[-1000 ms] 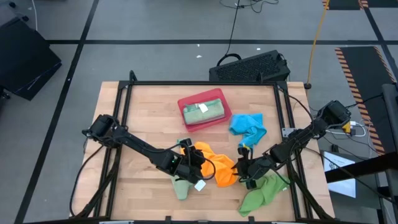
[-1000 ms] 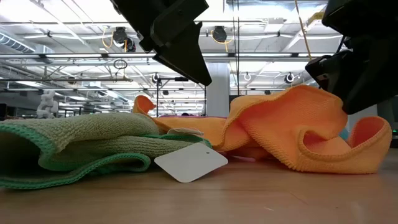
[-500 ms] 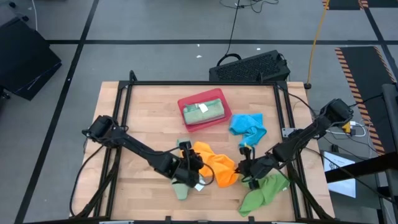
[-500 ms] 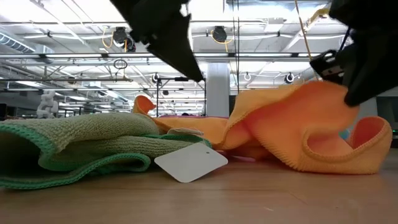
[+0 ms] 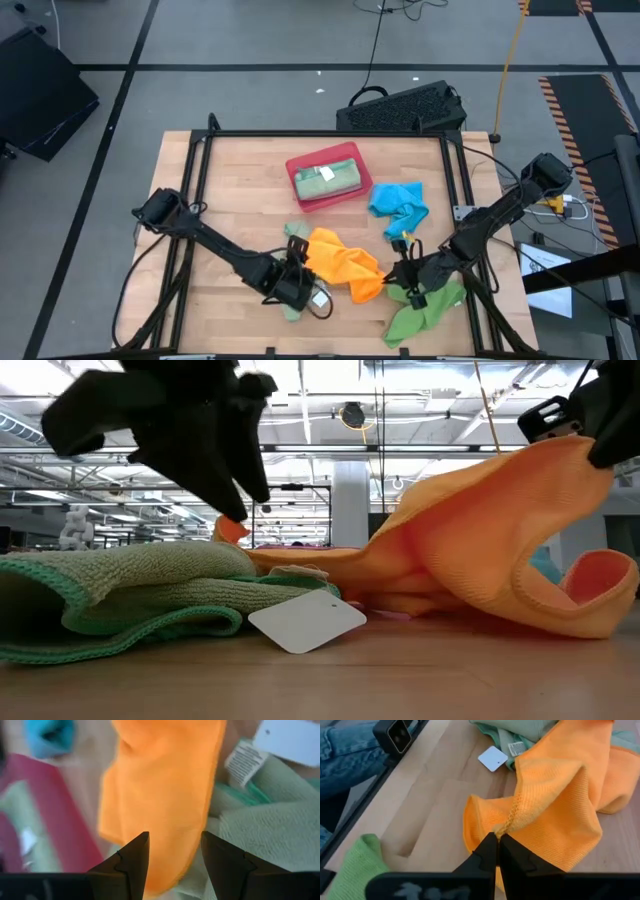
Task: Fold microfiber towels
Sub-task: Fold the yellow microfiber cloth
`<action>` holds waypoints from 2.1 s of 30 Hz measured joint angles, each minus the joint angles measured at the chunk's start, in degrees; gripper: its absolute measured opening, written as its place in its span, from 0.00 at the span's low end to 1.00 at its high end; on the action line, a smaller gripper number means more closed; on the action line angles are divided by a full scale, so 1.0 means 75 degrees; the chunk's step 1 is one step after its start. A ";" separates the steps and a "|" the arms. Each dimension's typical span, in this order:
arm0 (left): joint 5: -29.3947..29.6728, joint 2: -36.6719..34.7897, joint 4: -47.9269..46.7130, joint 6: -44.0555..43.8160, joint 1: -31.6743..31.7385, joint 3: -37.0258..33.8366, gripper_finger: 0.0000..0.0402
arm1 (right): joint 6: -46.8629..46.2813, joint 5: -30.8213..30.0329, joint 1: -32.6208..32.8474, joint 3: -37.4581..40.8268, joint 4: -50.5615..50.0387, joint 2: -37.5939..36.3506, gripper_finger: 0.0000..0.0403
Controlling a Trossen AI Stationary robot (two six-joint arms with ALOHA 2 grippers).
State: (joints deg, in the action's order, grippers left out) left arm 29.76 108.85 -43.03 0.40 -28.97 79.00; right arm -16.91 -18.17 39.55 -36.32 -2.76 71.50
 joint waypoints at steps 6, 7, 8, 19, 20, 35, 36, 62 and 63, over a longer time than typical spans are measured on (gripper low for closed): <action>-0.1226 0.0107 -0.0002 0.0591 0.0254 0.0000 0.45 | 0.0003 0.0002 -0.0009 0.0000 -0.0295 0.0000 0.01; -0.1372 0.0150 -0.0018 0.0734 0.0324 -0.0005 0.45 | 0.0003 0.0000 -0.0009 0.0000 -0.0294 0.0002 0.01; -0.1464 0.0201 -0.0027 0.0870 0.0389 -0.0009 0.45 | 0.0003 0.0001 -0.0009 0.0000 -0.0281 0.0001 0.01; -0.1155 0.0240 -0.1192 0.0227 0.0888 -0.0009 0.45 | 0.0003 0.0006 -0.0008 0.0000 -0.0267 0.0000 0.01; -0.1104 0.0240 -0.1552 -0.0013 0.0881 -0.0009 0.45 | 0.0003 0.0006 -0.0009 0.0000 -0.0269 0.0000 0.01; 0.1039 0.0268 0.0385 -0.4418 -0.1157 0.0728 0.34 | -0.0176 -0.0385 -0.0006 -0.0003 -0.0298 0.0000 0.01; 0.1042 0.0337 0.0932 -0.4348 -0.1259 0.0608 0.31 | -0.0216 -0.0385 -0.0006 -0.0003 -0.0301 0.0000 0.01; -0.1974 0.0592 -0.3316 -0.8851 -0.1030 -0.1494 0.01 | -0.0052 -0.0344 -0.0006 -0.0006 -0.0386 0.0000 0.01; -0.2320 0.0543 -0.3592 -0.9118 -0.1149 -0.1500 0.02 | -0.0052 -0.0344 -0.0006 -0.0006 -0.0382 0.0000 0.01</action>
State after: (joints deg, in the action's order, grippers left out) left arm 12.36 112.93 -69.97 -67.99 -37.59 67.75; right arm -17.30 -20.75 39.51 -36.36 -5.62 71.50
